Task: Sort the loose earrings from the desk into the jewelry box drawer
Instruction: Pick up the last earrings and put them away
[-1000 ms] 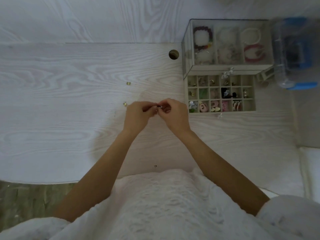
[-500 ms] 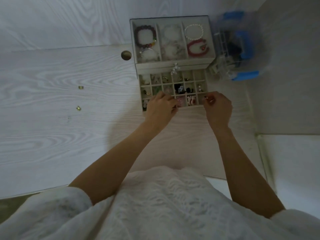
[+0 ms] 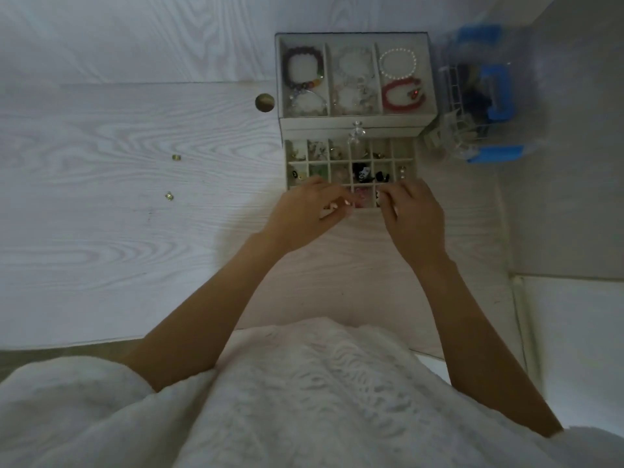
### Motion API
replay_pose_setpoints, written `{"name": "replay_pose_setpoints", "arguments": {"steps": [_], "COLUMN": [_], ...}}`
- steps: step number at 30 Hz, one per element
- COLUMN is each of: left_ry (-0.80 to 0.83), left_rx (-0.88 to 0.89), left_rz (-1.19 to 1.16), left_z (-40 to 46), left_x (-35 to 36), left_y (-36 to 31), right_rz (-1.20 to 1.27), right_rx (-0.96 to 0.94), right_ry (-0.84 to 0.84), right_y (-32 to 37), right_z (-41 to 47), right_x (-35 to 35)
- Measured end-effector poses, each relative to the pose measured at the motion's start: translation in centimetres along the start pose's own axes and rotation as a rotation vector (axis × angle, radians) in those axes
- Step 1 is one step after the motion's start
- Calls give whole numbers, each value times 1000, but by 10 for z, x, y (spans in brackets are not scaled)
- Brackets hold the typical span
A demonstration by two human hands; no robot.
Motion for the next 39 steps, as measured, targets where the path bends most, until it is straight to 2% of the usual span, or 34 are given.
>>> {"name": "replay_pose_setpoints", "arguments": {"steps": [4, 7, 10, 13, 16, 20, 27, 32, 35, 39], "left_ry": [-212, -325, -393, -345, -246, -197, -210, -205, -233, -212], "left_rx": [-190, -520, -812, -972, -1004, -1012, -904, -836, -870, -871], "left_rz": [21, -65, -69, -46, -38, -63, -23, -142, -195, -146], "left_z": [-51, -97, -134, -147, -143, -138, -129, -126, -131, -138], "left_x": [-49, -77, -90, -92, -90, -89, -85, -77, -76, -78], "left_y": [35, 77, 123, 155, 171, 182, 181, 170, 166, 165], "right_rz": [94, 198, 369, 471, 353, 248, 319, 410, 423, 354], "right_rx": [-274, -367, -238, -77, -129, -193, -301, -121, -7, 47], "right_ry": [137, 251, 446, 583, 561, 571, 603, 578, 537, 486], "right_y": [68, 116, 157, 188, 215, 238, 237, 229, 222, 211], "right_z": [6, 23, 46, 74, 103, 125, 99, 53, 43, 36], "right_x": [28, 60, 99, 136, 162, 188, 192, 177, 169, 163]}}
Point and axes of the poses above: each hand's wrist, its own z-axis towards the middle knuckle, its own x-axis out of the palm, y = z × x, the point moved 2 cm from there along z, towards the middle knuckle, and after that the axes turned 3 degrees about z, right-handed, at the moved point
